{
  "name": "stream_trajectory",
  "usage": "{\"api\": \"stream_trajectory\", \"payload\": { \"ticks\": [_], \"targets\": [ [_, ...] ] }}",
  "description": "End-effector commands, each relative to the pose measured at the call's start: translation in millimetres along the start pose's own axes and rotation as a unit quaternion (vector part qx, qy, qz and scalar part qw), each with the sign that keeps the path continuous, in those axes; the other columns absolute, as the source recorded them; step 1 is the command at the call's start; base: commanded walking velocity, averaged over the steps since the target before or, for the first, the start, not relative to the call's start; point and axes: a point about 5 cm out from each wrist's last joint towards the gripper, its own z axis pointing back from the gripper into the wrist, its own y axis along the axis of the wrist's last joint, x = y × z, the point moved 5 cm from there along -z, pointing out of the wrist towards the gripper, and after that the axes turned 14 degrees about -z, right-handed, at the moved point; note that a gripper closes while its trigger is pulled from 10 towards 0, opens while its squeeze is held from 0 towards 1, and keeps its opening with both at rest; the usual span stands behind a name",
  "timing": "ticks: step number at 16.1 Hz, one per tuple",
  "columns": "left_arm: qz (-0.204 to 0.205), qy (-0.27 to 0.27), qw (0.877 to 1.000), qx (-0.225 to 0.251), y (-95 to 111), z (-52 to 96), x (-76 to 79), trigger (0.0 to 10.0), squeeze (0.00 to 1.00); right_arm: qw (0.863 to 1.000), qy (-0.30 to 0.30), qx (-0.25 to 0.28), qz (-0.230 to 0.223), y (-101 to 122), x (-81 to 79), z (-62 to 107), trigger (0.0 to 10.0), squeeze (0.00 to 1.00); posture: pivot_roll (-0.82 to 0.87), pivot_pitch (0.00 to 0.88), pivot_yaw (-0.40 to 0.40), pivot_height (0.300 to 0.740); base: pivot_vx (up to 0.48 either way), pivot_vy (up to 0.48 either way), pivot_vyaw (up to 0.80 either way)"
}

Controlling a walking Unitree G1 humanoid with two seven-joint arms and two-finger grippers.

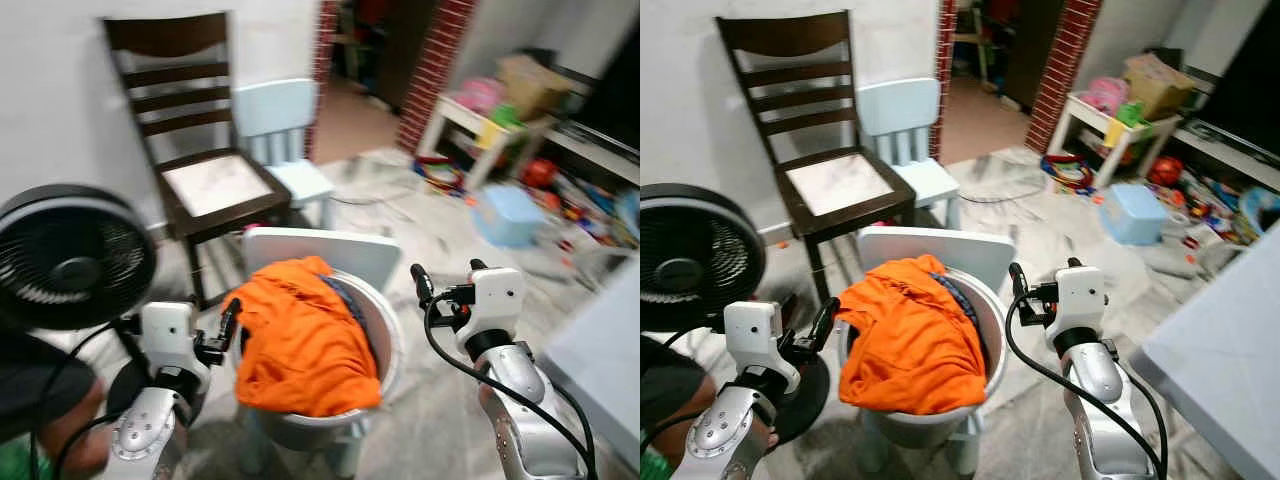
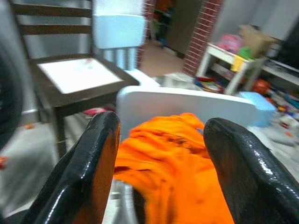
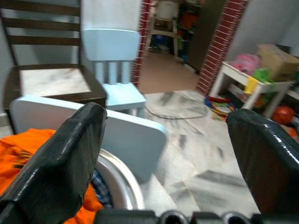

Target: Hang hanger

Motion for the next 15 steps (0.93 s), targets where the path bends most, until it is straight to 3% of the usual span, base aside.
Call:
{"api": "stream_trajectory", "payload": {
  "ticks": [1,3,4,5,6,8,9,10,12,13,15],
  "targets": [
    [-0.001,0.001,1.000,-0.009,-2.7,-2.1,-0.2,10.0,0.00,1.000,-0.011,0.002,0.002,1.0,6.9,-0.5,10.0,0.00,0.05,0.004,-0.110,0.740,0.000,0.000,-0.80],
    [0.034,0.016,0.998,-0.042,-11.5,-7.1,-1.8,10.0,0.00,1.000,-0.010,0.003,0.003,2.3,7.5,-1.4,10.0,0.00,0.04,0.012,-0.114,0.740,0.000,0.000,-0.80],
    [0.061,0.025,0.997,-0.043,-9.8,-12.7,-1.3,10.0,0.00,1.000,-0.008,0.002,0.003,2.3,7.0,-1.6,10.0,0.00,0.04,0.014,-0.116,0.740,0.000,0.000,-0.80],
    [0.115,0.039,0.990,-0.066,-13.4,-21.7,3.8,10.0,0.00,1.000,-0.002,0.001,0.003,2.5,3.7,-1.9,10.0,0.00,0.04,0.018,-0.119,0.740,0.000,0.000,-0.80],
    [0.133,0.043,0.988,-0.067,-13.2,-22.8,5.4,10.0,0.00,1.000,0.000,0.001,0.003,3.0,3.2,-1.7,10.0,0.00,0.03,0.018,-0.121,0.740,0.000,0.000,-0.80],
    [0.209,0.061,0.971,-0.099,-21.9,-30.4,14.0,10.0,0.00,1.000,0.005,0.001,0.002,4.7,1.5,-2.6,10.0,0.00,0.02,0.022,-0.127,0.740,0.000,0.000,-0.78],
    [0.280,0.078,0.949,-0.123,-27.9,-37.7,23.4,10.0,0.00,1.000,0.011,0.001,0.004,5.7,-0.1,-3.5,10.0,0.00,0.02,0.023,-0.133,0.740,0.000,0.000,0.00],
    [0.306,0.077,0.939,-0.140,-29.3,-42.2,33.1,10.0,0.00,1.000,0.015,0.000,0.006,6.9,-1.3,-4.2,10.0,0.00,0.01,0.024,-0.137,0.740,0.000,0.000,0.00],
    [0.312,0.064,0.935,-0.158,-29.2,-44.4,43.4,10.0,0.00,1.000,0.020,0.000,0.009,8.5,-2.0,-4.9,10.0,0.00,0.01,0.023,-0.140,0.740,0.000,0.000,0.00],
    [0.333,0.071,0.923,-0.181,-38.3,-40.9,47.3,10.0,0.00,1.000,0.022,0.000,0.010,9.6,-1.8,-5.9,10.0,0.00,0.01,0.024,-0.141,0.740,0.000,0.000,0.00],
    [0.326,0.058,0.918,-0.218,-50.5,-37.8,52.9,10.0,0.00,1.000,0.025,-0.001,0.011,9.6,-3.0,-7.3,10.0,0.00,0.01,0.024,-0.142,0.740,0.000,0.000,0.00]
  ]
}}
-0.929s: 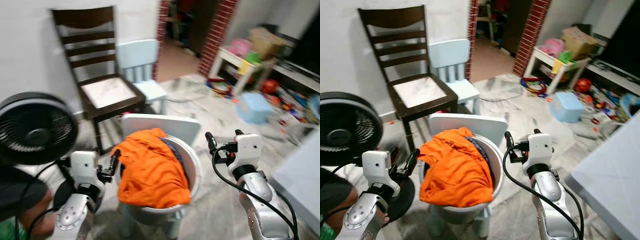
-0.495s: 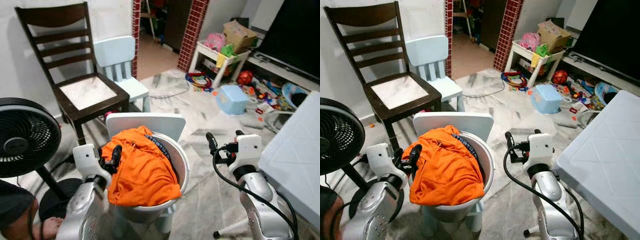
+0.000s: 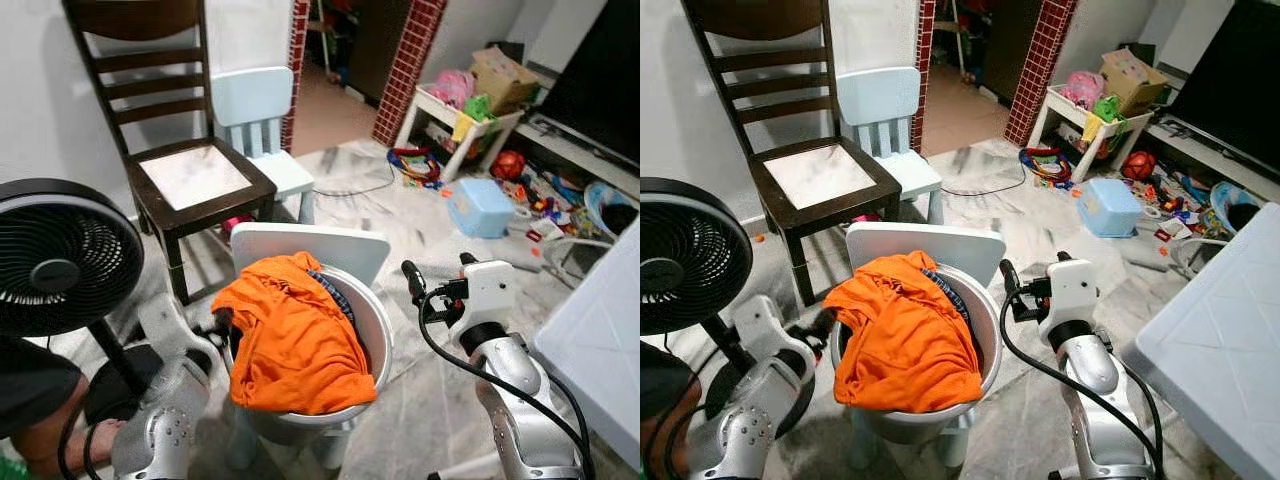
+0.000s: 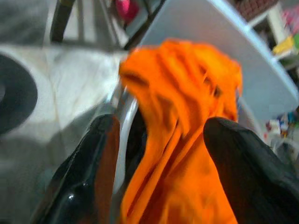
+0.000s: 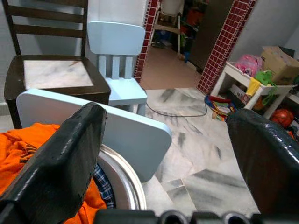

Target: Hang hanger

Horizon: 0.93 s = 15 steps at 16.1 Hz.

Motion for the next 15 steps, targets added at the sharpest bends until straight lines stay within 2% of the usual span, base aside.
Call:
{"api": "stream_trajectory", "payload": {
  "ticks": [1,5,8,10,13,14,15],
  "targets": [
    [0.040,-0.055,0.997,-0.035,-21.3,0.4,49.3,10.0,0.00,1.000,-0.005,0.004,0.005,6.2,4.9,-0.5,10.0,0.00,0.01,0.025,-0.144,0.740,0.000,0.000,0.00],
    [0.026,-0.120,0.990,-0.068,-26.8,-6.6,83.8,10.0,0.00,1.000,0.002,0.003,0.006,7.3,1.9,0.1,10.0,0.00,-0.02,0.021,-0.140,0.740,0.000,0.000,0.00],
    [0.026,-0.135,0.987,-0.082,-31.0,-15.7,95.4,10.0,0.00,1.000,-0.001,0.004,0.008,9.6,4.2,1.8,10.0,0.00,-0.03,0.022,-0.137,0.740,0.000,0.000,0.00],
    [0.046,-0.146,0.984,-0.096,-35.0,-19.3,105.1,10.0,0.00,1.000,-0.001,0.003,0.009,9.4,4.0,3.7,10.0,0.00,-0.05,0.026,-0.134,0.740,0.000,0.000,0.00],
    [0.087,-0.144,0.980,-0.110,-40.0,-17.9,109.7,10.0,0.00,1.000,0.002,-0.001,0.008,8.3,2.5,4.6,10.0,0.00,-0.05,0.028,-0.135,0.740,0.000,0.000,0.00],
    [0.095,-0.136,0.980,-0.112,-41.6,-17.3,106.9,10.0,0.00,1.000,0.003,-0.002,0.007,8.0,2.0,4.1,10.0,0.00,-0.04,0.029,-0.135,0.740,0.000,0.000,0.00],
    [0.085,-0.120,0.984,-0.102,-40.1,-15.7,98.2,10.0,0.00,1.000,0.007,-0.005,0.006,7.5,0.9,2.9,10.0,0.00,-0.04,0.029,-0.136,0.740,0.000,0.000,0.00]
  ]
}}
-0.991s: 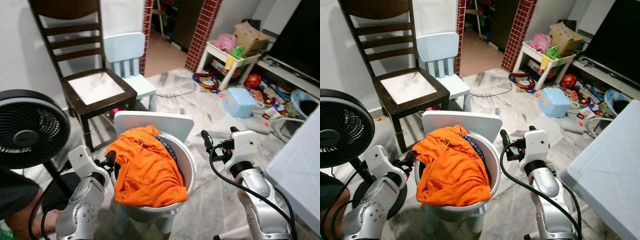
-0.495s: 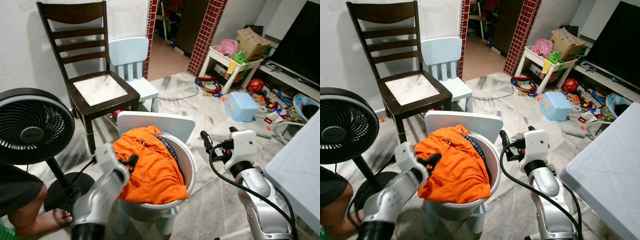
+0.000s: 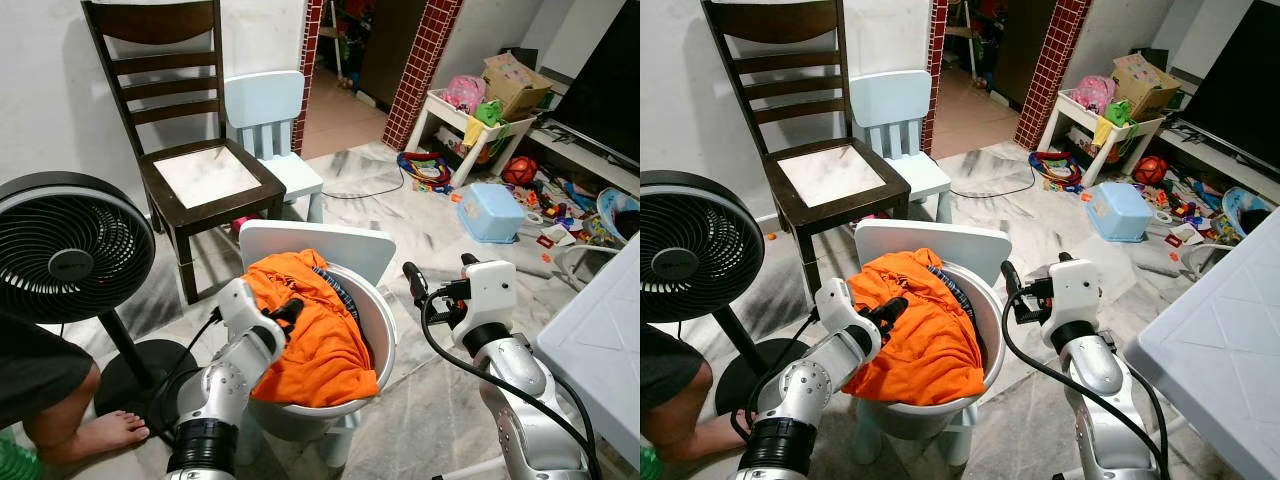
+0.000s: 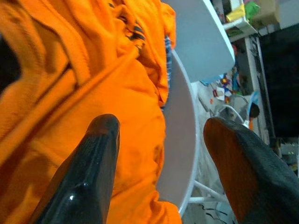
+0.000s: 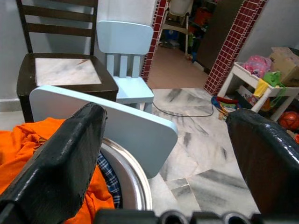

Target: Hang hanger

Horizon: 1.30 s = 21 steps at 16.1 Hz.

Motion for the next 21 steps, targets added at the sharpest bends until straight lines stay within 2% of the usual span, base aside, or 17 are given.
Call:
{"api": "stream_trajectory", "payload": {
  "ticks": [1,4,5,7,8,9,10,12,14,16,18,20,21],
  "targets": [
    [0.021,-0.006,0.999,-0.023,-30.1,6.6,11.1,10.0,0.00,1.000,0.005,0.005,0.003,6.3,-0.1,-0.9,10.0,0.00,-0.04,0.029,-0.136,0.740,0.000,0.000,0.00],
    [-0.115,0.032,0.993,0.008,-17.1,26.2,-28.4,10.0,0.00,1.000,0.015,-0.002,0.000,2.2,-4.5,-2.7,10.0,0.00,-0.01,0.033,-0.139,0.740,0.000,0.000,0.00],
    [-0.127,0.038,0.991,0.010,-16.4,30.6,-37.3,10.0,0.00,1.000,0.018,-0.003,-0.001,1.3,-6.3,-3.6,10.0,0.00,0.00,0.033,-0.138,0.740,0.000,0.000,0.00],
    [-0.151,0.046,0.987,0.030,-8.6,37.8,-45.8,10.0,0.00,1.000,0.028,0.001,-0.003,1.6,-12.0,-6.7,10.0,0.00,0.01,0.028,-0.131,0.740,0.000,0.000,0.00],
    [-0.201,0.035,0.976,0.082,8.9,51.1,-42.4,10.0,0.00,0.999,0.036,0.013,-0.002,6.0,-16.2,-10.0,10.0,0.00,0.02,0.024,-0.125,0.740,0.000,0.000,0.00],
    [-0.224,0.033,0.970,0.094,11.9,57.1,-42.0,10.0,0.00,0.999,0.035,0.015,-0.004,6.7,-15.6,-10.9,10.0,0.00,0.03,0.022,-0.120,0.740,0.000,0.000,0.00],
    [-0.231,0.028,0.967,0.105,14.1,63.8,-42.2,10.0,0.00,0.999,0.034,0.015,-0.004,6.4,-14.5,-12.0,10.0,0.00,0.04,0.020,-0.117,0.740,0.000,0.000,0.00],
    [-0.225,0.030,0.969,0.101,10.2,67.0,-46.3,10.0,0.00,0.999,0.033,0.017,-0.005,6.2,-13.8,-13.5,10.0,0.00,0.05,0.017,-0.113,0.740,0.000,0.000,0.00],
    [-0.222,0.023,0.971,0.092,11.0,58.1,-39.8,10.0,0.00,0.999,0.037,0.023,-0.007,7.3,-18.6,-15.8,10.0,0.00,0.04,0.007,-0.112,0.740,0.000,0.000,0.00],
    [-0.172,0.008,0.981,0.086,9.5,46.7,-29.5,10.0,0.00,0.999,0.039,0.025,-0.003,8.3,-18.1,-15.2,10.0,0.00,0.02,0.000,-0.115,0.740,0.000,0.000,0.00],
    [-0.141,0.003,0.988,0.067,3.6,35.8,-25.5,10.0,0.00,0.999,0.039,0.027,0.004,10.6,-14.5,-13.0,10.0,0.00,0.00,0.000,-0.117,0.740,0.000,0.000,0.00],
    [-0.149,-0.005,0.985,0.081,7.2,37.4,-19.7,10.0,0.00,0.999,0.038,0.031,0.011,14.5,-11.2,-10.4,10.0,0.00,-0.02,0.000,-0.117,0.740,0.000,0.000,0.00],
    [-0.173,0.003,0.980,0.097,12.1,42.3,-21.5,10.0,0.00,0.999,0.036,0.032,0.012,15.8,-9.8,-8.9,10.0,0.00,-0.02,0.003,-0.117,0.740,0.000,0.000,0.00]
  ]
}}
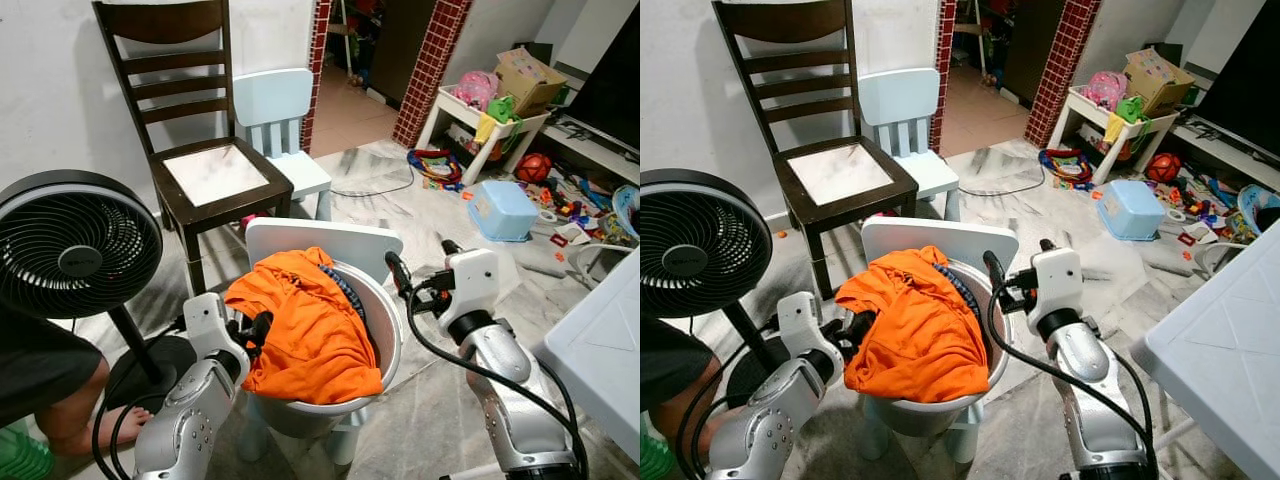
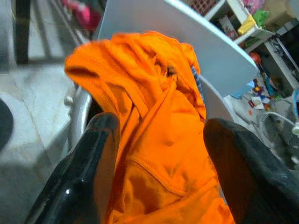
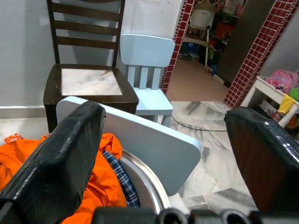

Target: Hang hanger

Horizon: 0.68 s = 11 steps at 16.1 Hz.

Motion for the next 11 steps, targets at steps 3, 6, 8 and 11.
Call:
{"api": "stream_trajectory", "payload": {
  "ticks": [3,6,8,11],
  "targets": [
    [-0.052,0.064,0.995,0.053,16.3,14.9,-24.7,10.0,0.00,1.000,-0.012,0.004,0.006,4.2,9.7,4.2,10.0,0.00,0.00,0.014,-0.126,0.740,0.000,0.000,0.00],
    [-0.056,0.100,0.992,0.054,27.5,-0.2,-43.4,10.0,0.00,1.000,0.008,0.006,0.001,4.1,-5.3,-5.9,10.0,0.00,0.01,0.011,-0.130,0.740,0.000,0.000,0.00],
    [-0.051,0.095,0.992,0.070,45.5,-16.6,-34.8,10.0,0.00,1.000,0.008,0.006,0.001,4.8,-4.9,-10.9,10.0,0.00,0.02,0.019,-0.129,0.740,0.000,0.000,0.00],
    [-0.009,0.104,0.993,0.059,45.6,-34.2,-36.3,10.0,0.00,1.000,0.009,0.008,0.003,7.7,-4.5,-15.8,10.0,0.00,0.00,0.031,-0.141,0.740,0.000,0.000,0.00]
  ]
}}
